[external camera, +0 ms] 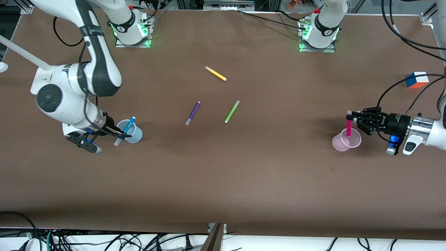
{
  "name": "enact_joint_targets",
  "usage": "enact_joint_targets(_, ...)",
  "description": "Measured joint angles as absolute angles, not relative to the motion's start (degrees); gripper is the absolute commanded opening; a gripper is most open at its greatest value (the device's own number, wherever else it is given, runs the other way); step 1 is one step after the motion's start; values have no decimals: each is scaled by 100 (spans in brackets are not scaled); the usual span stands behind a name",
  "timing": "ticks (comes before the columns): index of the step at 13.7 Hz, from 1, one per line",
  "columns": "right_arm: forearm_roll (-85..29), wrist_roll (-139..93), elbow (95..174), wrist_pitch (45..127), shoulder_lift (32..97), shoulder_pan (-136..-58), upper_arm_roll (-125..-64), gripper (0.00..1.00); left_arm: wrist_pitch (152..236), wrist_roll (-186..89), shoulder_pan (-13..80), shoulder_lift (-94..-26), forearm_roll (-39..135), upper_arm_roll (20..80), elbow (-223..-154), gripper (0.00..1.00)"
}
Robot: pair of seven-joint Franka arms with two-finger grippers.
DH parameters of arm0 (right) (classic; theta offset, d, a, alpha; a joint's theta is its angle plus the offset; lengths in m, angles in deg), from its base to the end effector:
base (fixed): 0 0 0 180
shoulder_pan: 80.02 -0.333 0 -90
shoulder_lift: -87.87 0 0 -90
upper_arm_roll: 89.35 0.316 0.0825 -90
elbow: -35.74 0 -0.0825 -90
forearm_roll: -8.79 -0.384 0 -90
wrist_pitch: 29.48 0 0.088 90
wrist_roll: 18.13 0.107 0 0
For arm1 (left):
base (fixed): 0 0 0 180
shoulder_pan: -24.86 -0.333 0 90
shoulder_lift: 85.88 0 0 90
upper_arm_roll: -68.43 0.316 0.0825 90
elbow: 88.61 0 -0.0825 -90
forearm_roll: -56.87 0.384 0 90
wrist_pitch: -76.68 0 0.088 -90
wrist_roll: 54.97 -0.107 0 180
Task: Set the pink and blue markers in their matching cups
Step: 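Carry the pink marker over the pink cup while the right gripper carries blue, then drop the pink marker into the pink cup while the right gripper drops blue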
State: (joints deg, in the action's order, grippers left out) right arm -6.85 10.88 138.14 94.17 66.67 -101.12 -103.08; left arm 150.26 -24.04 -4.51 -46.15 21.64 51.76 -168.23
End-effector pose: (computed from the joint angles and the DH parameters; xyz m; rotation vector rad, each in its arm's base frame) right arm 0.6369 0.1054 0.3535 -2.9036 0.7593 0.0442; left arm 0.6335 0.1054 0.3170 2.0379 0.8860 -1.0660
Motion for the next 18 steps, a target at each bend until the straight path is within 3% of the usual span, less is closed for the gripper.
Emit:
enact_joint_targets(5, -3171, -188, 14179, 9180, 6661, -9663, -10393, 0, 15025, -2962, -648, -4104, 2164, 5183, -16821, 6)
enact_joint_targets(9, -3895, -1049, 14453, 8274, 6581, -9155, -10396, 0, 15026, -3282, -667, -4095, 2164, 5335, -16815, 9)
enact_joint_targets(10, -3989, -1176, 14460, 7978, 6550, -9024, -10399, 0, 15026, -3373, -669, -4090, 2164, 5408, -16815, 25)
enact_joint_targets(12, -4097, -1343, 14465, 7536, 6467, -8791, -10402, 0, 15026, -3488, -674, -4064, 2164, 5489, -16815, 85)
enact_joint_targets(16, -4364, -1734, 14471, 7375, 6149, -8693, -10401, 0, 15026, -3775, -670, -4039, 2195, 5495, -16800, 98)
enact_joint_targets(18, -4418, -1969, 14470, 7377, 5991, -8660, -10401, 0, 15026, -3818, -644, -4047, 2272, 5464, -16732, 100)
